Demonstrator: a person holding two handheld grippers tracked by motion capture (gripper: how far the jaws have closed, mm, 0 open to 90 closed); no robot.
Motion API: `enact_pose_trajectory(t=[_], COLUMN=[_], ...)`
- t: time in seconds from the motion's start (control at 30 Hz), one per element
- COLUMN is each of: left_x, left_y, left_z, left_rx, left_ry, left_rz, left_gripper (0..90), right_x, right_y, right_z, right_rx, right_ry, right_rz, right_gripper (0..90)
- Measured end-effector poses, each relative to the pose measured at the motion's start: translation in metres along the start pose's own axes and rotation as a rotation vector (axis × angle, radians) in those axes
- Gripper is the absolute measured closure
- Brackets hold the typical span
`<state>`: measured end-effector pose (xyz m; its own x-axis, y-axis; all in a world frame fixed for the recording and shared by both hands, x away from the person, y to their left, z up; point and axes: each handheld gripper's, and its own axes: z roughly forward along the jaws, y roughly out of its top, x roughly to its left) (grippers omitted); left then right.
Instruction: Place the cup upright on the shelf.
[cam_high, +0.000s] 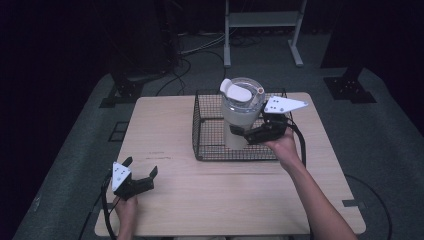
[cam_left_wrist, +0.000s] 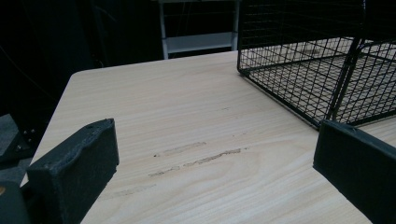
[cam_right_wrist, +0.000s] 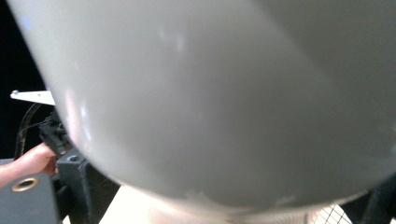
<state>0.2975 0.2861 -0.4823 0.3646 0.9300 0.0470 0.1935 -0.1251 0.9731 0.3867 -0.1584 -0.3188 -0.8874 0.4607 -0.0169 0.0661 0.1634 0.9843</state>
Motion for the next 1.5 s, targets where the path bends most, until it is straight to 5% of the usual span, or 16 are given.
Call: enact_pose_trajectory(t=[0.8, 1.5], left_x=[0.003, 0.004], left_y=[0.000, 0.000], left_z=[-0.001, -0.002], left_rx=[-0.010, -0.019], left_ry=[-0.012, -0.025], left_rz=[-0.020, -0.022], left_gripper=[0.0, 0.0], right_x=[-0.054, -0.089], right_y=[0.004, -0.037], right_z=[0.074, 0.110], right_rx=[0.054, 0.154], right_ry=[-0.012, -0.005], right_rz=[0.021, 0.109], right_gripper=[8.2, 8.2])
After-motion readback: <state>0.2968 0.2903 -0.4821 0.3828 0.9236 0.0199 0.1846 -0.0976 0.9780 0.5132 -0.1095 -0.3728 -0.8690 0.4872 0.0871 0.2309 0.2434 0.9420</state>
